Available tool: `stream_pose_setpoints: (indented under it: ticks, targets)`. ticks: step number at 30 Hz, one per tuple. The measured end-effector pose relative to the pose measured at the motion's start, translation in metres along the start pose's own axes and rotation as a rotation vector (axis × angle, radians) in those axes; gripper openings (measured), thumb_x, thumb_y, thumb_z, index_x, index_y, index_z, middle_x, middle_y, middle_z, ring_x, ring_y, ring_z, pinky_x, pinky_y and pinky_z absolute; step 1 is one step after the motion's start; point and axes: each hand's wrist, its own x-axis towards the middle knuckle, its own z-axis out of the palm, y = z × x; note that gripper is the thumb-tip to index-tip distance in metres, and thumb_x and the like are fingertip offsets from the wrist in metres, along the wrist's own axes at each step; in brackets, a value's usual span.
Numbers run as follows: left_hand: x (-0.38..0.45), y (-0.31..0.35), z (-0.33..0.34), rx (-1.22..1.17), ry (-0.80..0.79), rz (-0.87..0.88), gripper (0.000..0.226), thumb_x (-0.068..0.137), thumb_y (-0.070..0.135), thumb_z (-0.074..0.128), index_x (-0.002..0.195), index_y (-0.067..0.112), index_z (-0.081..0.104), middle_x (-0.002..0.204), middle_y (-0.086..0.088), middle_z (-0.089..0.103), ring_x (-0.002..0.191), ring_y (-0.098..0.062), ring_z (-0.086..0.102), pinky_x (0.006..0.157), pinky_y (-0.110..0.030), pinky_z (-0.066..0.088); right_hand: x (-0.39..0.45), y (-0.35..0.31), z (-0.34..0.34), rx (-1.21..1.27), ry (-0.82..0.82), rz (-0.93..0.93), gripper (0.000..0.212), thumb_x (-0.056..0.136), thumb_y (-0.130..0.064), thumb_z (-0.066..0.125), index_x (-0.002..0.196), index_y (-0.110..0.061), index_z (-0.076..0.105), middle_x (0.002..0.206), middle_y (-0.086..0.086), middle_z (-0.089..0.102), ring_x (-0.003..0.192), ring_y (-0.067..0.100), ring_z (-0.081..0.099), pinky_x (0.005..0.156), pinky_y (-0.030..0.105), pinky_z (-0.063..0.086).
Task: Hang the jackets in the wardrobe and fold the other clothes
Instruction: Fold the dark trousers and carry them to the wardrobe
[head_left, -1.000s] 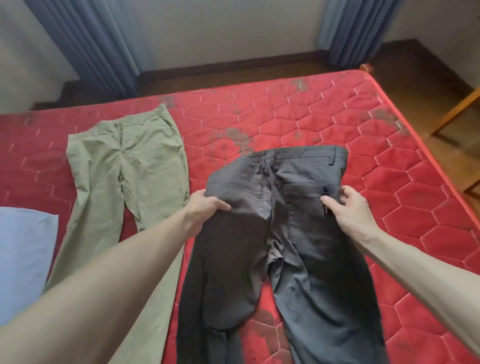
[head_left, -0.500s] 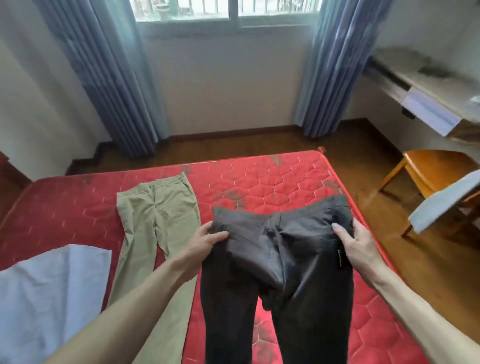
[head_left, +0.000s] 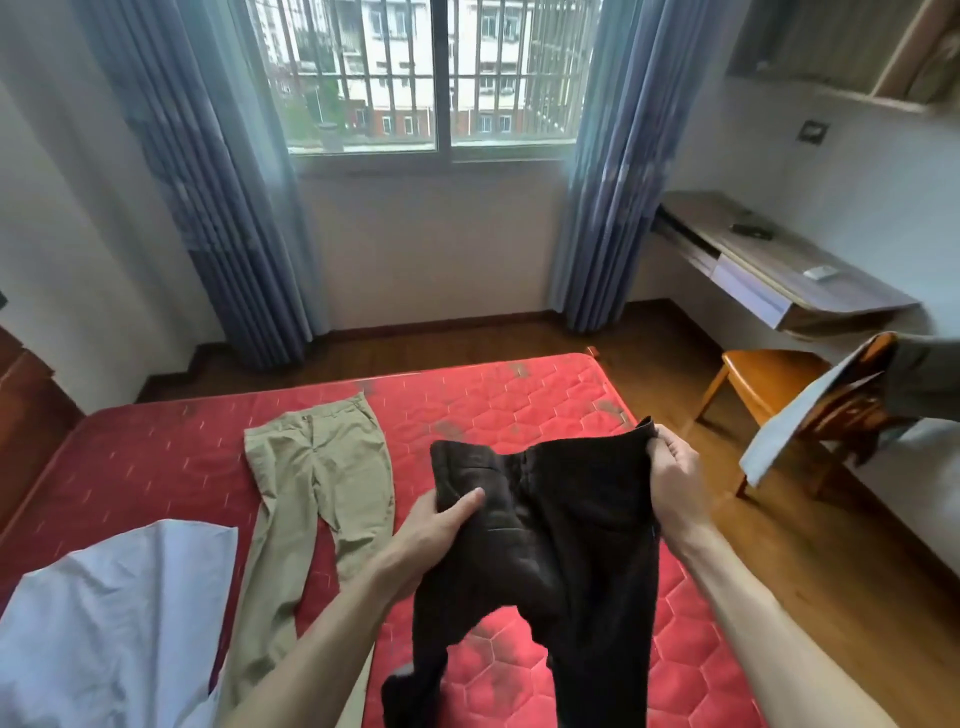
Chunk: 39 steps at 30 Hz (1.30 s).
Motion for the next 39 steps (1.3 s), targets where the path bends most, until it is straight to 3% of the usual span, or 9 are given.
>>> stream_pose_setpoints:
  ticks: [4, 8, 11, 14, 20, 25, 32, 37, 39]
  targets:
    - [-0.018, 0.021, -0.022, -0.017, 0.134, 0.003, 0.019, 0.103, 0.030, 0.065, 0.111, 0.015, 0.073, 0.098, -0.003, 0.081, 0.090, -0.018, 0.078, 0.079, -0.032, 0.062, -0.002, -0.030, -0.033, -0.006, -0.005, -0.060, 0.023, 0.103, -0.016, 0.052, 0.083, -0.012, 0.062, 0.076, 0.000, 0.063, 0.073, 0.013, 0.058, 0.067, 0.034, 0.047]
    - [-0.038, 0.054, -0.047, 0.017, 0.128, 0.041, 0.016, 0.103, 0.023, 0.063, 0.107, 0.013, 0.074, 0.100, -0.005, 0.081, 0.086, -0.015, 0.078, 0.072, -0.023, 0.060, 0.005, -0.053, -0.064, -0.044, 0.088, -0.143, 0.014, 0.103, -0.026, 0.063, 0.090, -0.022, 0.066, 0.091, 0.005, 0.068, 0.086, 0.020, 0.064, 0.080, 0.043, 0.054]
    - [-0.054, 0.086, -0.057, 0.059, 0.071, 0.075, 0.020, 0.101, 0.025, 0.066, 0.114, 0.010, 0.072, 0.110, -0.008, 0.079, 0.097, -0.019, 0.077, 0.081, -0.027, 0.059, 0.010, -0.077, -0.078, -0.035, 0.162, -0.190, 0.016, 0.103, -0.031, 0.064, 0.087, -0.029, 0.064, 0.093, 0.001, 0.066, 0.085, 0.015, 0.062, 0.076, 0.037, 0.053]
    - [-0.068, 0.111, -0.046, 0.110, 0.030, 0.139, 0.025, 0.096, 0.034, 0.073, 0.113, 0.016, 0.071, 0.104, -0.001, 0.080, 0.094, -0.014, 0.077, 0.076, -0.022, 0.058, 0.016, -0.096, -0.083, -0.052, 0.121, -0.243, 0.012, 0.105, -0.031, 0.062, 0.094, -0.028, 0.064, 0.095, -0.005, 0.067, 0.087, 0.009, 0.063, 0.073, 0.024, 0.053]
    - [-0.064, 0.133, -0.022, 0.089, 0.246, 0.314, 0.031, 0.088, 0.037, 0.081, 0.108, 0.013, 0.078, 0.103, -0.003, 0.081, 0.100, -0.021, 0.077, 0.094, -0.037, 0.060, 0.043, -0.110, -0.111, -0.160, 0.114, -0.321, 0.016, 0.102, -0.029, 0.066, 0.105, -0.014, 0.068, 0.100, 0.001, 0.072, 0.094, 0.012, 0.068, 0.078, 0.023, 0.054]
    - [-0.063, 0.156, 0.006, -0.011, 0.457, 0.426, 0.021, 0.081, 0.020, 0.089, 0.095, 0.006, 0.080, 0.088, -0.004, 0.081, 0.084, -0.017, 0.078, 0.068, -0.021, 0.061, 0.066, -0.121, -0.134, -0.334, 0.128, -0.399, 0.020, 0.100, -0.032, 0.068, 0.096, -0.013, 0.067, 0.091, 0.002, 0.072, 0.084, 0.009, 0.066, 0.072, 0.022, 0.050]
    - [-0.055, 0.159, 0.091, -0.017, 0.586, 0.485, 0.015, 0.093, 0.019, 0.079, 0.078, 0.017, 0.077, 0.080, 0.000, 0.079, 0.088, -0.022, 0.078, 0.080, -0.035, 0.064, 0.056, -0.130, -0.109, -0.324, 0.232, -0.424, 0.022, 0.102, -0.028, 0.064, 0.089, -0.010, 0.063, 0.070, -0.009, 0.063, 0.065, 0.012, 0.061, 0.068, 0.028, 0.043]
    - [-0.044, 0.147, 0.131, 0.076, 0.545, 0.486, 0.024, 0.100, 0.029, 0.067, 0.084, 0.016, 0.078, 0.090, -0.008, 0.080, 0.091, -0.028, 0.077, 0.086, -0.053, 0.061, 0.023, -0.120, -0.073, -0.212, 0.123, -0.421, 0.017, 0.104, -0.025, 0.062, 0.092, -0.013, 0.063, 0.073, -0.011, 0.068, 0.062, -0.002, 0.062, 0.058, 0.005, 0.042]
    - [-0.043, 0.146, 0.142, 0.110, 0.512, 0.501, 0.029, 0.101, 0.033, 0.062, 0.088, 0.012, 0.078, 0.091, -0.012, 0.079, 0.091, -0.033, 0.075, 0.084, -0.056, 0.060, 0.011, -0.116, -0.061, -0.163, 0.089, -0.431, 0.015, 0.105, -0.023, 0.060, 0.097, -0.011, 0.065, 0.075, -0.008, 0.071, 0.063, 0.002, 0.066, 0.056, 0.007, 0.046]
